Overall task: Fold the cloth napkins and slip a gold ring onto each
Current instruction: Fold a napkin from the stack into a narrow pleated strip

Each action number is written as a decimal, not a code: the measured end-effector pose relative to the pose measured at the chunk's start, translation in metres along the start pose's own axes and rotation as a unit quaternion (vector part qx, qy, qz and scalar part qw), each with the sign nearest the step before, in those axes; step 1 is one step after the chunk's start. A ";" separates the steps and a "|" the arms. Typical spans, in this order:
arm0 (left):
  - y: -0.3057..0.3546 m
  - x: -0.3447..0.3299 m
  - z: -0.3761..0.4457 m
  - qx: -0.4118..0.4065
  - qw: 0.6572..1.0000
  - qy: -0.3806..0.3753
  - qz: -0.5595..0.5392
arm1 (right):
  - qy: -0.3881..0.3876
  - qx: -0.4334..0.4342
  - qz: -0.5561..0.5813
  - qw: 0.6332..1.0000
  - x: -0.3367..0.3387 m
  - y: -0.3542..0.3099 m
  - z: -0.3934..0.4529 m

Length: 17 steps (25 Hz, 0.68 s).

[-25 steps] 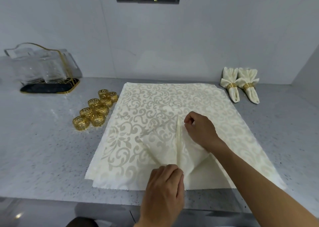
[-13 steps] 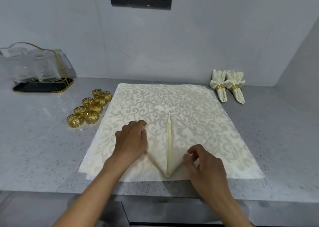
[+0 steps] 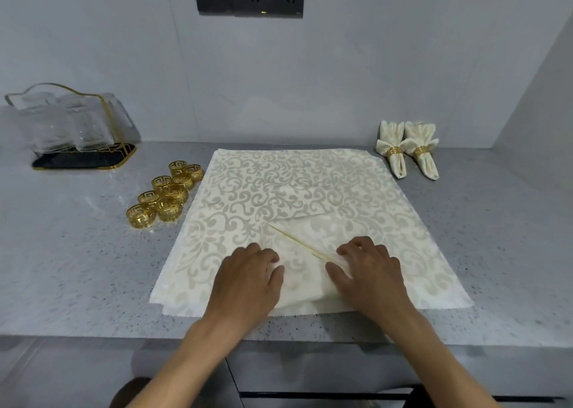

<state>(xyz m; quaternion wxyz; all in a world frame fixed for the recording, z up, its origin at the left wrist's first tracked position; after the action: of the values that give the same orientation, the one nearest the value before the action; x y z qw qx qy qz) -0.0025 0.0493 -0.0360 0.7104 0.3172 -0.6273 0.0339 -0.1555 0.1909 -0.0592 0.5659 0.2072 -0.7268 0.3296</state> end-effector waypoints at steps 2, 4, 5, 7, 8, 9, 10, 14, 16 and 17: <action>0.017 -0.001 0.018 -0.067 0.994 0.000 0.086 | 0.010 -0.001 -0.029 1.000 0.000 -0.003 -0.003; 0.021 -0.012 0.047 -0.086 0.986 -0.068 0.122 | 0.062 0.032 0.000 0.998 0.021 -0.015 0.002; 0.017 -0.021 0.062 -0.072 0.982 -0.114 0.134 | 0.088 0.053 0.024 0.994 0.032 -0.020 0.011; 0.004 -0.034 0.078 -0.041 0.974 -0.163 0.151 | 0.061 0.067 0.017 0.996 0.035 -0.028 0.039; -0.001 -0.040 0.081 -0.032 0.972 -0.174 0.154 | 0.017 0.061 -0.012 0.998 0.023 -0.028 0.052; -0.006 -0.046 0.082 -0.025 0.971 -0.183 0.152 | -0.030 0.047 -0.039 0.998 0.003 -0.024 0.062; -0.009 -0.050 0.080 -0.020 0.972 -0.187 0.143 | -0.070 0.035 -0.051 0.996 -0.012 -0.020 0.067; -0.013 -0.055 0.079 -0.023 0.975 -0.183 0.123 | -0.063 0.080 -0.030 0.994 -0.011 -0.016 0.045; -0.010 -0.050 0.080 -0.027 0.980 -0.163 0.110 | -0.035 0.121 -0.054 0.991 -0.008 -0.015 0.020; -0.007 -0.044 0.078 -0.041 0.984 -0.136 0.105 | -0.023 0.139 -0.059 0.988 -0.012 -0.017 0.010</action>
<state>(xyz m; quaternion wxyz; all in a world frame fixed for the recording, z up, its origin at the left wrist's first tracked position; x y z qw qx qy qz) -0.0765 0.0211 -0.0782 0.6233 0.2221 -0.7487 0.0389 -0.1476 0.1710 -0.0684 0.5328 0.3344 -0.6732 0.3886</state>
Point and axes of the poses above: each hand's wrist, its own z-axis towards the middle knuckle, its own x-axis out of the back of the hand, y = z × x, the point moved 7 cm from there along z, towards the middle knuckle, and after that the axes turned 14 degrees about -y, right-handed, at the moved point
